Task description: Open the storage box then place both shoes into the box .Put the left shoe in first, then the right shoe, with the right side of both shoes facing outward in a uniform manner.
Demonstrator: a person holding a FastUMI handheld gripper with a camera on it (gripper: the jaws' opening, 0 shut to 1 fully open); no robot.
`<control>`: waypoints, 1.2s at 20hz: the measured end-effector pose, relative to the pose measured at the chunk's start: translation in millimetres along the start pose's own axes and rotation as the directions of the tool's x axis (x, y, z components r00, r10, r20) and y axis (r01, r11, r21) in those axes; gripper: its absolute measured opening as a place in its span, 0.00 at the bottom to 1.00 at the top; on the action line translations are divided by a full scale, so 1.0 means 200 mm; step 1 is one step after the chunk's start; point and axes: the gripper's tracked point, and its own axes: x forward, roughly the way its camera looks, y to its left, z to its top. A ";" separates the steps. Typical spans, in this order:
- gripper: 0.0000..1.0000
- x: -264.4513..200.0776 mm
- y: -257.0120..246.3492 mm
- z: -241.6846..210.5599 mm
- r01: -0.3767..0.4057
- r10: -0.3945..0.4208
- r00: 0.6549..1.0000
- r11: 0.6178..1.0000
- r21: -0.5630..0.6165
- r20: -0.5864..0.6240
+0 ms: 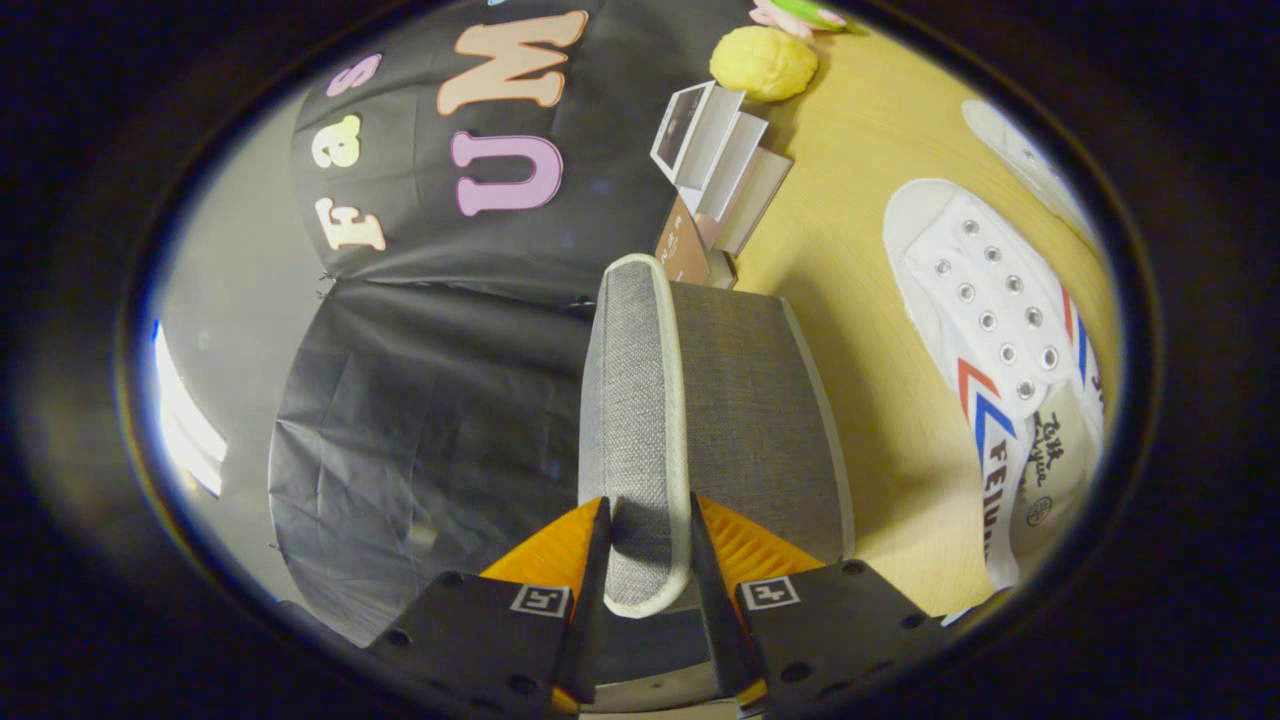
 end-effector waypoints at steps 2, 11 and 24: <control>0.48 0.01 -0.01 0.01 0.005 -0.005 1.000 1.000 -0.001 -0.019; 0.05 -0.02 0.22 0.04 -0.086 0.085 0.995 0.996 -0.025 -0.047; 0.09 0.13 0.95 -0.06 -0.187 0.160 0.980 0.938 -0.292 -0.117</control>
